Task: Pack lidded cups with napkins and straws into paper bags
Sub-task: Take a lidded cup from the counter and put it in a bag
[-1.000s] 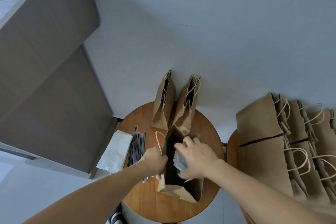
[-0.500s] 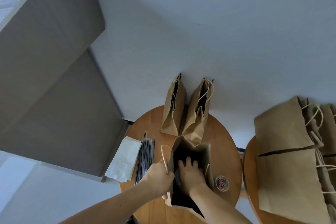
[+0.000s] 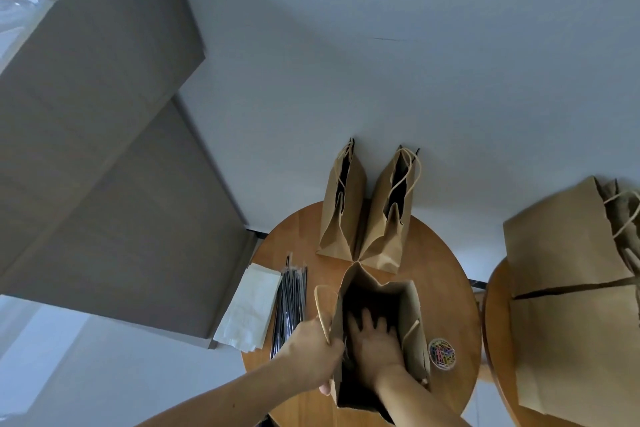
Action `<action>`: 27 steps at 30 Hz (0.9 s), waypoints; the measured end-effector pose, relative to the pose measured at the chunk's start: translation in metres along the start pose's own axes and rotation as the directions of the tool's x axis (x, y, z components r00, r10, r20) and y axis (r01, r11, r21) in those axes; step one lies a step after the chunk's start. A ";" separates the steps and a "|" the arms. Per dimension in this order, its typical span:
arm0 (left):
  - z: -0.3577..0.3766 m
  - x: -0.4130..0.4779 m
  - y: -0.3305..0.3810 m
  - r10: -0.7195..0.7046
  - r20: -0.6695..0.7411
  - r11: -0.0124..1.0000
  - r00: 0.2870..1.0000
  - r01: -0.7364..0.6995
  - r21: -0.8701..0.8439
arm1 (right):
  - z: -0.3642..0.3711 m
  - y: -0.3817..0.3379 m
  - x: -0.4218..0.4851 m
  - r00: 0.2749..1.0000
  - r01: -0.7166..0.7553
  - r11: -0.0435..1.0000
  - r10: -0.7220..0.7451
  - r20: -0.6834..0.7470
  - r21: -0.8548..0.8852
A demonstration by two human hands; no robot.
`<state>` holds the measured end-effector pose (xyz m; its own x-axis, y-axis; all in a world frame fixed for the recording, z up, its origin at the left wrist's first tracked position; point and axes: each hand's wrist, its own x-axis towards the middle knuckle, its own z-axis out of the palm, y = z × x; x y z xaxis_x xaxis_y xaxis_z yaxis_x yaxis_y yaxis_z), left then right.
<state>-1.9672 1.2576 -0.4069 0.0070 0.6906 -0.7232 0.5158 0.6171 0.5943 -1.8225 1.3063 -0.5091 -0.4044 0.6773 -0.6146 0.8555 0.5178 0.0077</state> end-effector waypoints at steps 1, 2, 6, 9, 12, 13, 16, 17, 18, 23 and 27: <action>0.000 0.000 0.000 0.005 0.011 1.000 1.000 -0.005 0.011 | -0.010 0.000 -0.005 1.000 0.000 1.000 0.000 0.025 -0.007; -0.001 -0.001 0.001 0.014 0.031 1.000 0.999 -0.015 0.024 | -0.022 0.000 -0.012 0.999 0.007 1.000 -0.006 0.044 -0.020; -0.010 -0.007 0.009 0.044 0.074 0.994 0.996 -0.051 0.095 | -0.086 0.006 -0.053 0.991 0.130 0.991 -0.130 -0.020 -0.019; -0.023 -0.015 0.017 0.078 0.140 0.976 0.987 -0.104 0.191 | -0.131 0.025 -0.093 0.970 0.235 0.963 -0.225 -0.089 0.130; -0.037 -0.024 0.026 0.091 0.235 0.912 0.968 -0.176 0.370 | -0.163 0.047 -0.124 0.953 0.283 0.930 -0.245 -0.179 0.234; -0.042 -0.026 0.030 0.092 0.248 0.872 0.964 -0.198 0.448 | -0.170 0.054 -0.131 0.951 0.286 0.920 -0.240 -0.192 0.266; -0.057 -0.030 0.041 0.120 0.176 0.756 0.977 -0.205 0.621 | -0.185 0.076 -0.138 0.954 0.265 0.904 -0.195 -0.229 0.335; -0.064 -0.032 0.044 0.141 0.128 0.737 0.982 -0.190 0.649 | -0.189 0.079 -0.138 0.952 0.256 0.902 -0.173 -0.254 0.347; -0.071 -0.033 0.046 0.159 0.083 0.727 0.984 -0.174 0.664 | -0.193 0.079 -0.137 0.946 0.252 0.900 -0.151 -0.288 0.355; -0.111 -0.037 0.038 0.252 -0.080 0.765 0.965 -0.148 0.626 | -0.210 0.040 -0.124 0.864 0.292 0.869 -0.059 -0.500 0.401; -0.142 -0.029 0.000 0.206 -0.172 0.819 0.963 -0.074 0.569 | -0.215 -0.024 -0.092 0.860 0.323 0.838 -0.065 -0.506 0.441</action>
<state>-2.0884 1.2913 -0.3359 -0.0343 0.8572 -0.5138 0.9091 0.2403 0.3402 -1.8754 1.3438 -0.2830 -0.5673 0.8133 -0.1295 0.7284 0.4222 -0.5396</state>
